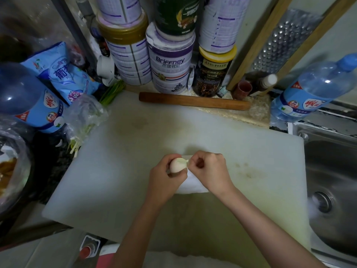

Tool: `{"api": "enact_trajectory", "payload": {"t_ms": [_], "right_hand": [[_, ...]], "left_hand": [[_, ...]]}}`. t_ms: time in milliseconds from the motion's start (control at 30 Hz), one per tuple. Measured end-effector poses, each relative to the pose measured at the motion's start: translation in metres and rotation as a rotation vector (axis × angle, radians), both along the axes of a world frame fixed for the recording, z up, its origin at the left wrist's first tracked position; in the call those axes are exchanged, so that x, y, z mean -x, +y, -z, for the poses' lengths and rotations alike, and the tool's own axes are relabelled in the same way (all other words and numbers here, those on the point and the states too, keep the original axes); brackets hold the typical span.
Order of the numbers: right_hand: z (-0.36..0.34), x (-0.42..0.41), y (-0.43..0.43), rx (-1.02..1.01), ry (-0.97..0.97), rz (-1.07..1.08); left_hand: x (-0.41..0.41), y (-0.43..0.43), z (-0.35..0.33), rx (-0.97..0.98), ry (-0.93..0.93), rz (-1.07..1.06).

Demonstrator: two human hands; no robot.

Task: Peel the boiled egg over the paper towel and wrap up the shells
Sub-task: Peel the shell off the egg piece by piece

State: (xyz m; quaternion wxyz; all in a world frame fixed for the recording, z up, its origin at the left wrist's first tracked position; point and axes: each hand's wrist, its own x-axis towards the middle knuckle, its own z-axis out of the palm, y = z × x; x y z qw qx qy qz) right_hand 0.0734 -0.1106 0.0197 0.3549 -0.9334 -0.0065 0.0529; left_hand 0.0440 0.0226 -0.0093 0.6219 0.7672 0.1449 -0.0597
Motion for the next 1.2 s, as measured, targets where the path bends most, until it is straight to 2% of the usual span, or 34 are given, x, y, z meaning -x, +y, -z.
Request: {"api": "enact_trajectory", "payload": {"t_ms": [167, 300, 500, 633, 800, 1000, 1100, 1200], "right_hand": [[0.001, -0.001, -0.003, -0.029, 0.027, 0.017], [0.004, -0.005, -0.009, -0.056, 0.037, 0.066], [0.012, -0.001, -0.009, 0.014, 0.111, -0.055], [0.014, 0.000, -0.007, -0.014, 0.108, -0.028], [0.003, -0.004, -0.006, -0.263, 0.236, -0.032], [-0.006, -0.006, -0.006, -0.395, 0.334, -0.001], [-0.007, -0.004, -0.004, -0.339, 0.282, 0.020], [-0.008, 0.001, 0.002, -0.189, 0.158, -0.031]], "left_hand": [[0.001, 0.003, 0.000, 0.051, 0.054, 0.046], [0.001, 0.009, 0.001, 0.164, 0.117, 0.033], [0.003, 0.011, 0.005, 0.261, 0.114, -0.010], [0.003, 0.009, 0.003, 0.245, 0.098, 0.023], [0.003, 0.006, 0.004, 0.221, 0.090, 0.009], [0.002, 0.006, 0.004, 0.194, 0.095, 0.028], [0.002, 0.003, 0.003, 0.123, 0.059, 0.015], [0.000, -0.001, 0.003, 0.005, 0.042, -0.023]]}}
